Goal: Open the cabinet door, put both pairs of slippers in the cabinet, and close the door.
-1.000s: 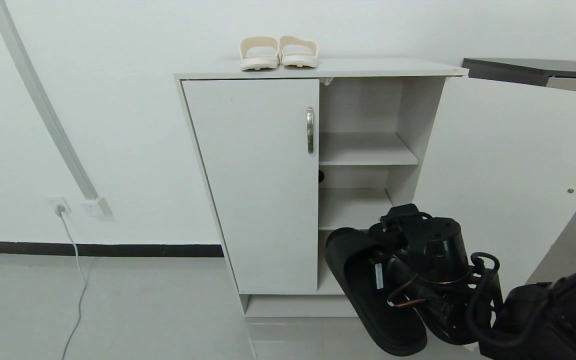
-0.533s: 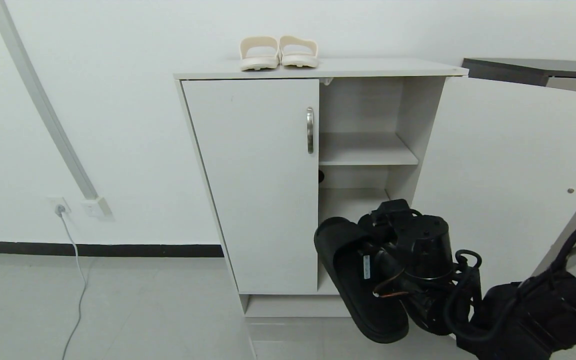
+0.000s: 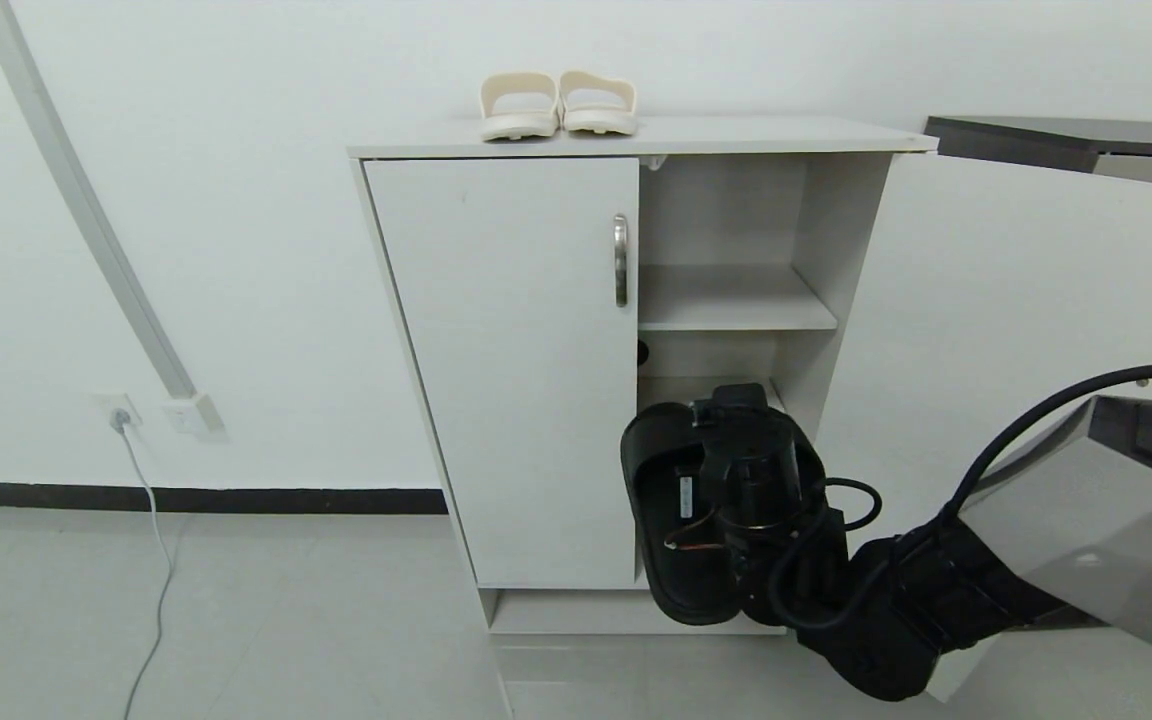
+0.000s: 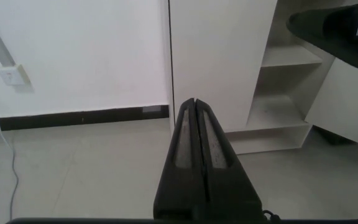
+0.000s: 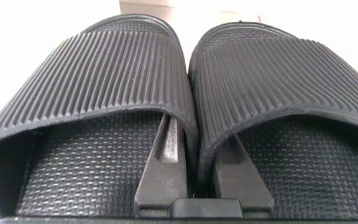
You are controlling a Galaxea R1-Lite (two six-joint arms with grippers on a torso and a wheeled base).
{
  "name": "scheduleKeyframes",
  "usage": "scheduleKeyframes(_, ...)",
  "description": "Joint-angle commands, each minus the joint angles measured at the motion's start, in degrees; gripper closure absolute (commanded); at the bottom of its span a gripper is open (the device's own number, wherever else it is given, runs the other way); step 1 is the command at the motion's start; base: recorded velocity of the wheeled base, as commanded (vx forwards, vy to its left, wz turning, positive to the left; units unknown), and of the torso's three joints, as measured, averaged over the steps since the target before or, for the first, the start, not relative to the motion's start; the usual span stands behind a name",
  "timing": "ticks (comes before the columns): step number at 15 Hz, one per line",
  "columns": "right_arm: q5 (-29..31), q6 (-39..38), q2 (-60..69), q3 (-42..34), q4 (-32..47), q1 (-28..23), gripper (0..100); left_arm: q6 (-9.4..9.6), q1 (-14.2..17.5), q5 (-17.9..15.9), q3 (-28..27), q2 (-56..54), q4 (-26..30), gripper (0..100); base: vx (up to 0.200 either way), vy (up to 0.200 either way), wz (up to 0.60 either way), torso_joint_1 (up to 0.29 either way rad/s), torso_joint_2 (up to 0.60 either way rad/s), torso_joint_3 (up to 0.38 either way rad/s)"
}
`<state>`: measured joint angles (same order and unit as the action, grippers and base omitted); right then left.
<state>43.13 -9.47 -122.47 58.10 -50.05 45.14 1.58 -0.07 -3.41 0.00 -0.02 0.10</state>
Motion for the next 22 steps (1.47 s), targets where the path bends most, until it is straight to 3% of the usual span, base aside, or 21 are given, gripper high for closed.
scheduleKeyframes(1,0.11,-0.02,-1.46,0.43,-0.04,0.03,100,0.0,-0.01,-0.01,0.0,0.11,-0.01,100,0.0,0.0,0.0,0.0,0.0,0.0)
scheduleKeyframes(7,0.11,-0.02,-2.34,-0.09,-0.04,-0.23,100,0.0,-0.01,-0.01,0.0,0.11,-0.01,100,0.0,-0.167,0.0,0.003,0.0,0.003)
scheduleKeyframes(18,-0.42,-2.04,-4.97,-0.36,-0.31,-2.25,100,0.0,-0.01,-0.01,0.0,0.11,-0.01,100,0.0,0.0,0.0,0.0,0.0,0.0)
scheduleKeyframes(22,-3.32,-3.01,-6.29,-0.18,-3.3,-2.43,100,0.0,-0.01,-0.01,0.0,0.11,-0.01,100,0.0,0.0,0.0,0.0,0.0,0.0)
